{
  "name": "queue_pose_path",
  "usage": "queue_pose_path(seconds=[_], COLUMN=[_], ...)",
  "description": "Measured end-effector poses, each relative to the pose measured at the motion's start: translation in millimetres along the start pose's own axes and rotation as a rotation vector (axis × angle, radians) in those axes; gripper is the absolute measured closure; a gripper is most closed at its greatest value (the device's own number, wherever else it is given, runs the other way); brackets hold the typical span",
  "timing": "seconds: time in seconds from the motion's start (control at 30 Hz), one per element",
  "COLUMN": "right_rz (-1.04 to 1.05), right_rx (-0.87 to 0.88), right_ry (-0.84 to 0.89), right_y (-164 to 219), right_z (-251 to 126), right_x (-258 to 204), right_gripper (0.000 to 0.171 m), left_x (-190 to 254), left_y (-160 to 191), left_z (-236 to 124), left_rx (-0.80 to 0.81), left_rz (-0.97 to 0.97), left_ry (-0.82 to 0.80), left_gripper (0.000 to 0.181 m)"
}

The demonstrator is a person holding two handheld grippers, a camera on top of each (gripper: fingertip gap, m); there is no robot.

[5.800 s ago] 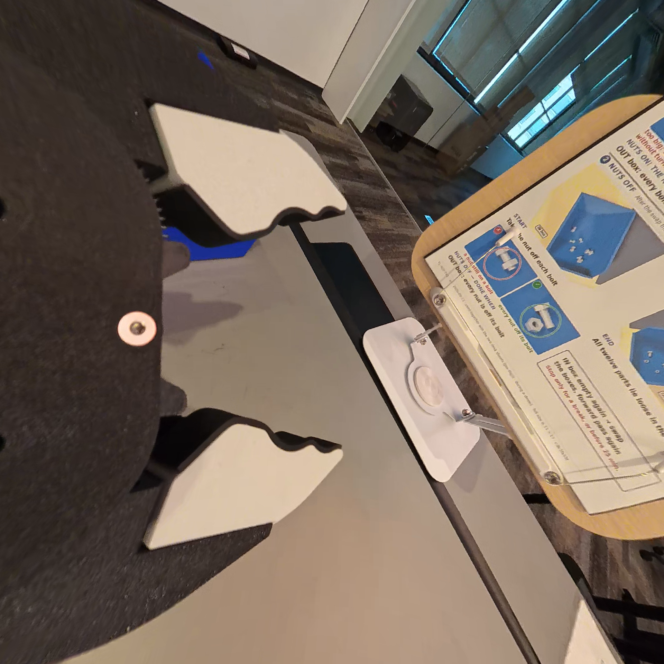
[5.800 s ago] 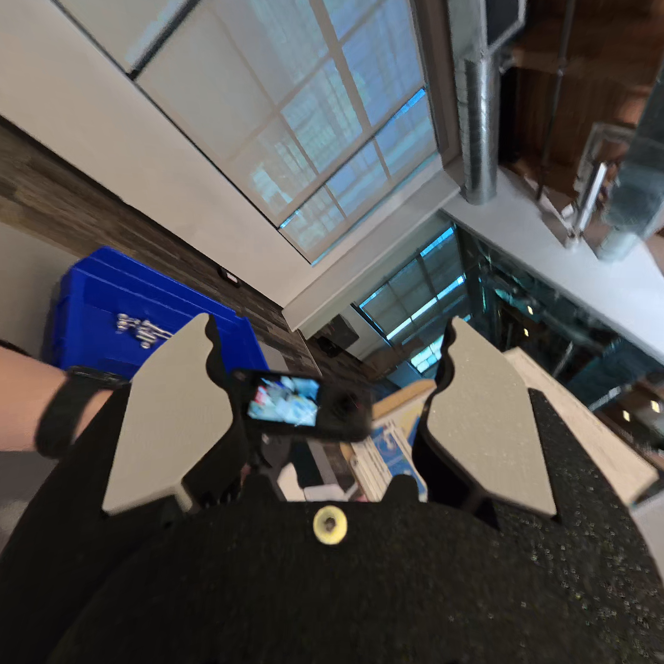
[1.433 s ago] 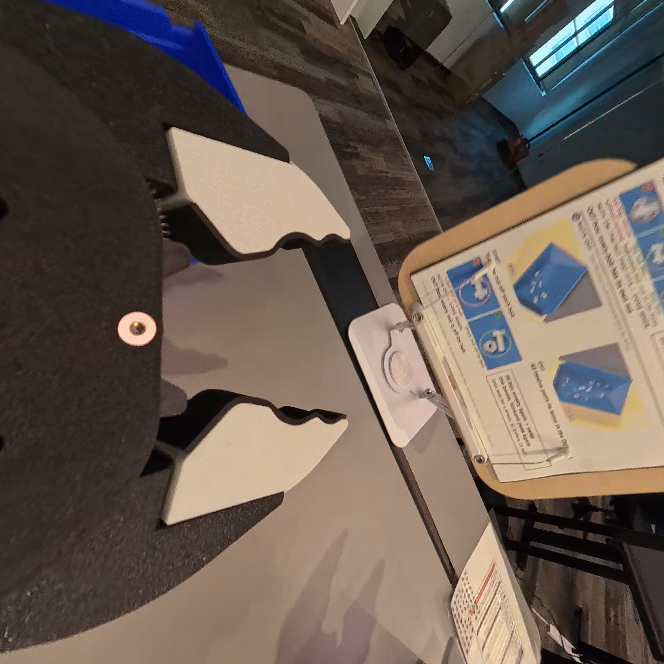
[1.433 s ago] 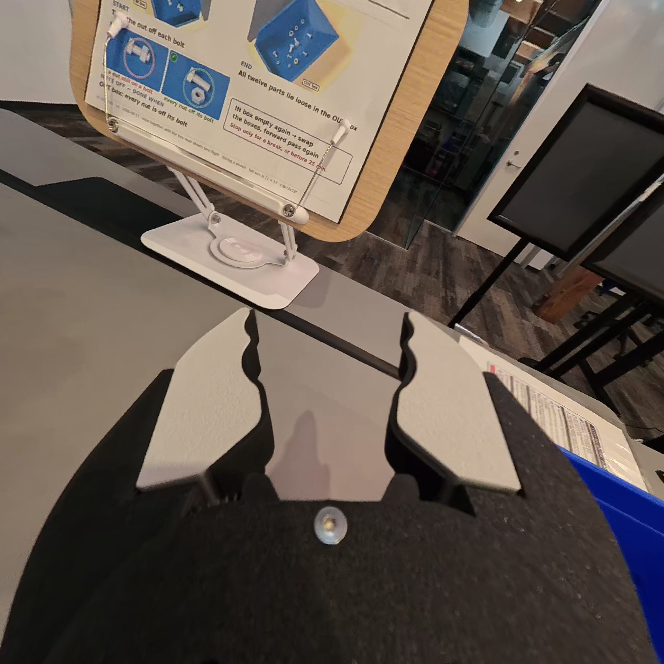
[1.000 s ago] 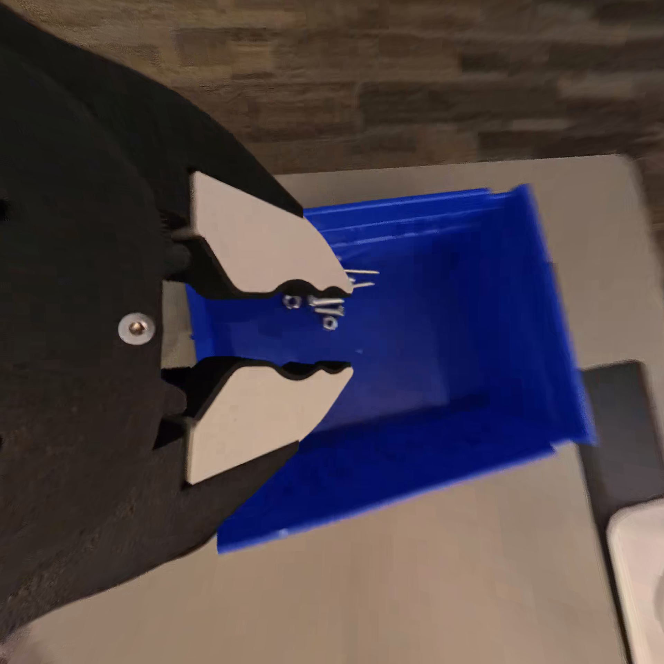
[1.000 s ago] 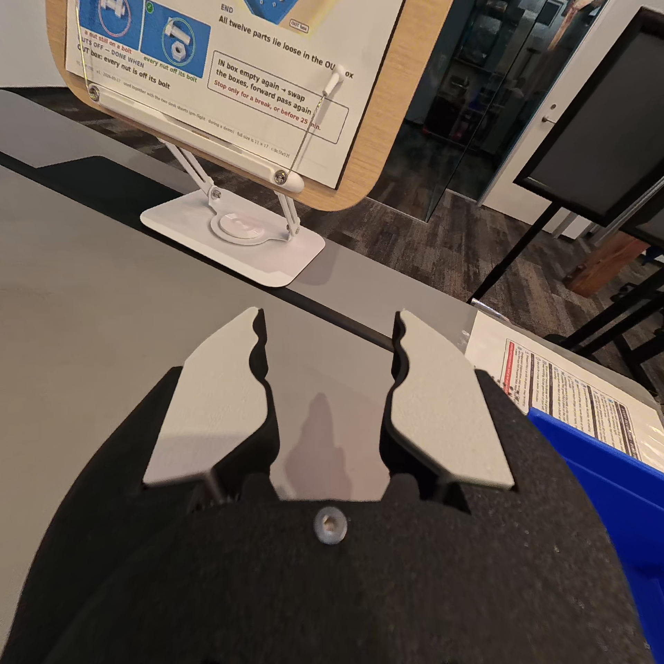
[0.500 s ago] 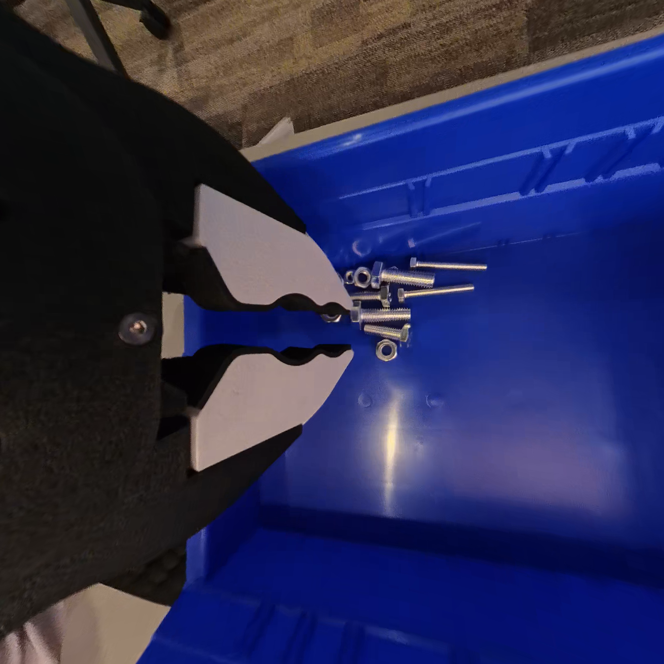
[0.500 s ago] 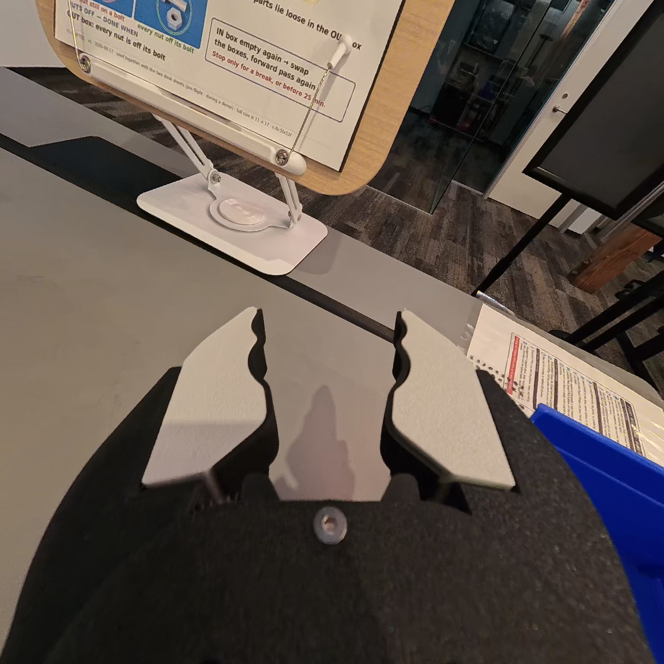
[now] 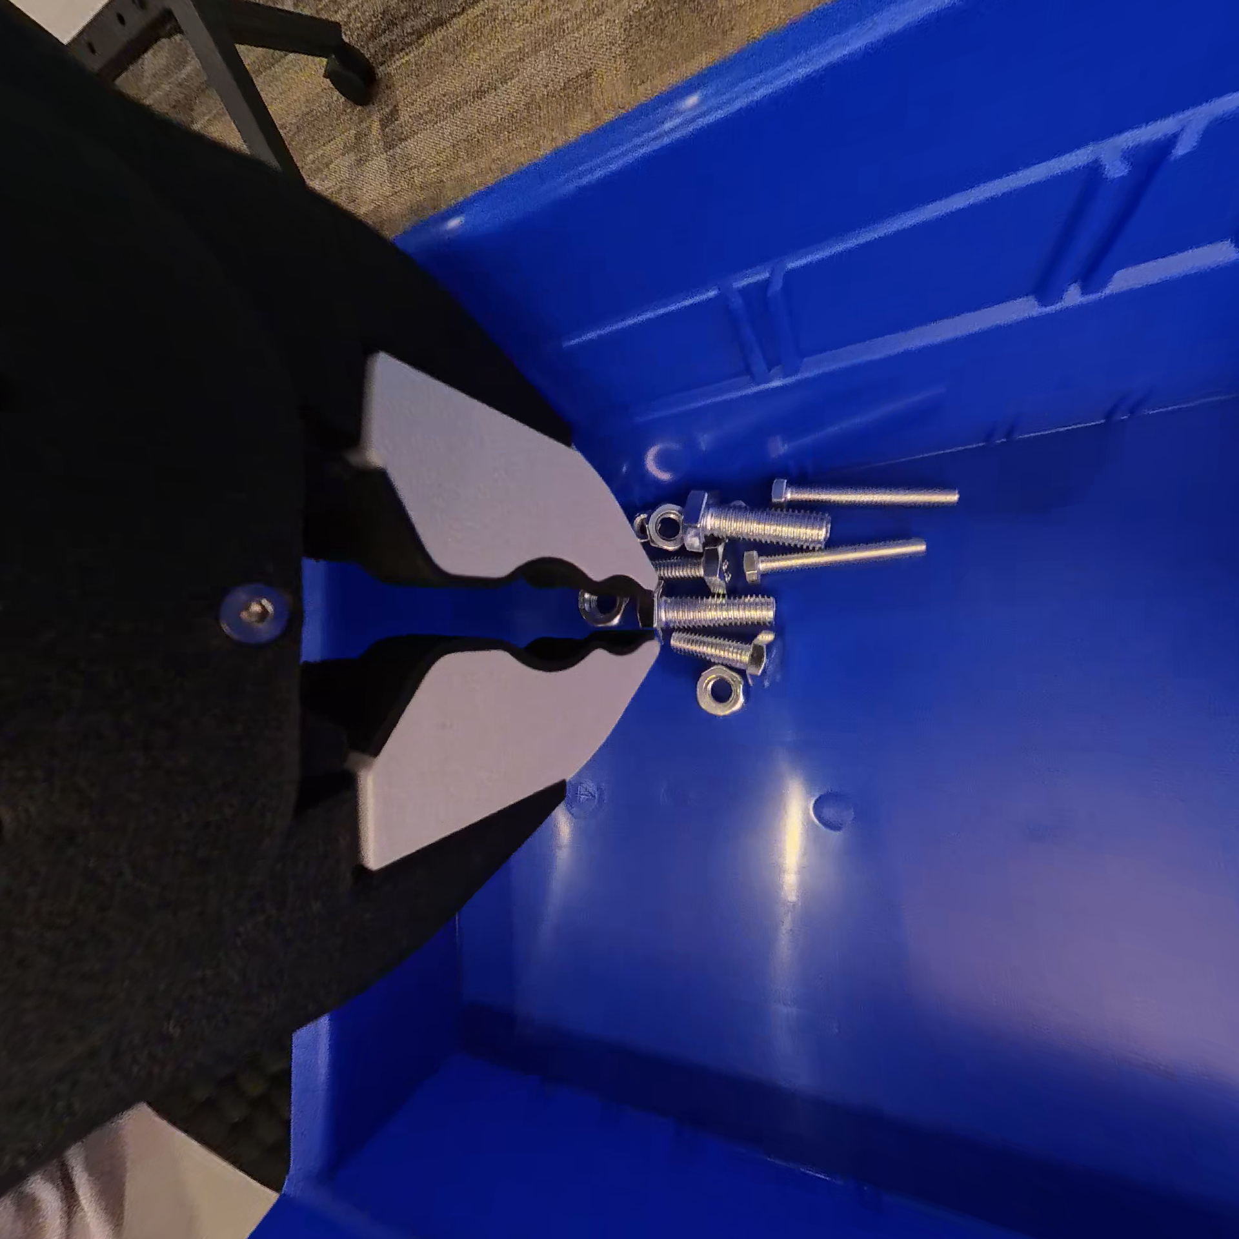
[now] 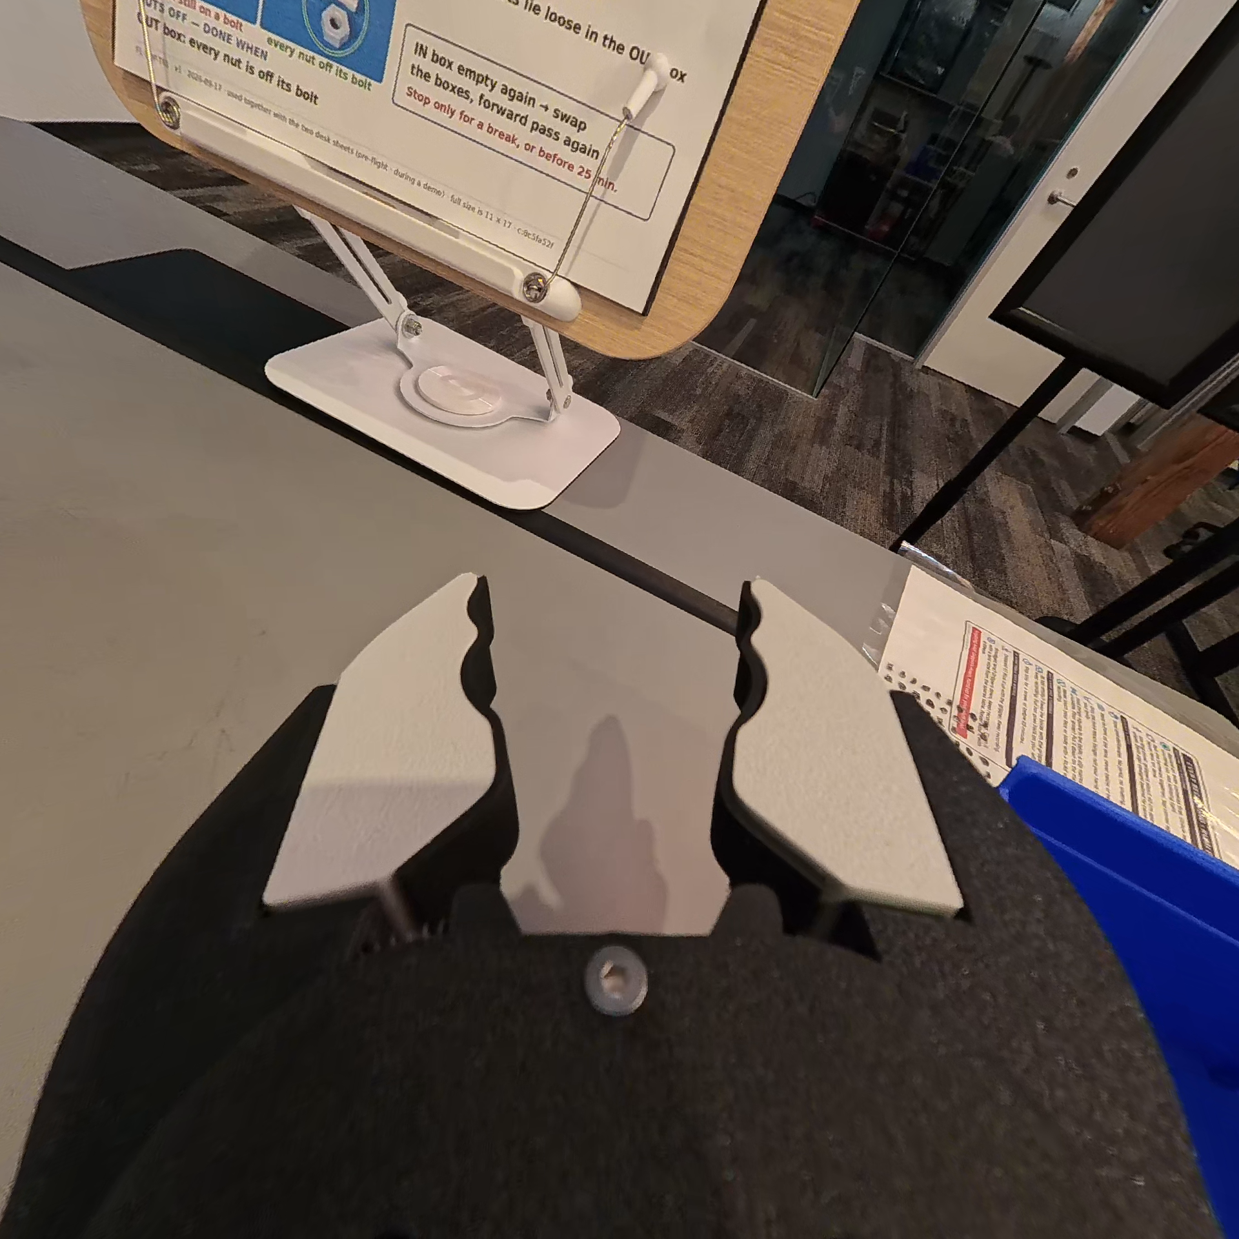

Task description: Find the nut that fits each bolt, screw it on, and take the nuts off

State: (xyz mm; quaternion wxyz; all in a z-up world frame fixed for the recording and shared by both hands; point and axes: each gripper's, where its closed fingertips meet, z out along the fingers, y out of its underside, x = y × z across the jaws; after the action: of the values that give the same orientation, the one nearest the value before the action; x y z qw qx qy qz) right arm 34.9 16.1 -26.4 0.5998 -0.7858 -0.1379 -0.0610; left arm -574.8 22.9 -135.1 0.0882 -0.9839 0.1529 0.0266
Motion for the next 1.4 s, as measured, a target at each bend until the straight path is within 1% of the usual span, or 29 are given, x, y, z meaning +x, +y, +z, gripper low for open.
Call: queue_pose_path(seconds=[0.27, 0.6, 0.8, 1.2, 1.4], right_rz=[-0.002, -0.006, -0.016, -0.020, -0.027], right_rx=[-0.006, -0.009, -0.016, -0.017, -0.015], right_ry=[-0.008, -0.019, -0.030, -0.030, -0.029], right_y=[1.6, 2.4, 3.6, 3.0, 2.2], right_z=[0.9, 1.5, 2.6, 2.7, 2.7], right_x=[-1.1, -3.6, -8.0, -9.2, -10.1], right_gripper=[0.102, 0.102, 0.102, 0.102, 0.102], left_x=[5.2, 3.2, -1.6, 0.4, 4.1], left_y=[-1.6, -4.0, -0.7, -1.6, 9.7], left_z=[-2.5, -0.1, 5.8, 8.8, 4.8], left_rx=[0.015, 0.000, -0.044, -0.052, -0.097], left_rz=[0.010, 0.027, 0.048, 0.066, 0.059], left_ry=[0.042, 0.009, -0.038, -0.038, -0.007], left_gripper=[0.169, 0.166, 0.161, 0.163, 0.166])
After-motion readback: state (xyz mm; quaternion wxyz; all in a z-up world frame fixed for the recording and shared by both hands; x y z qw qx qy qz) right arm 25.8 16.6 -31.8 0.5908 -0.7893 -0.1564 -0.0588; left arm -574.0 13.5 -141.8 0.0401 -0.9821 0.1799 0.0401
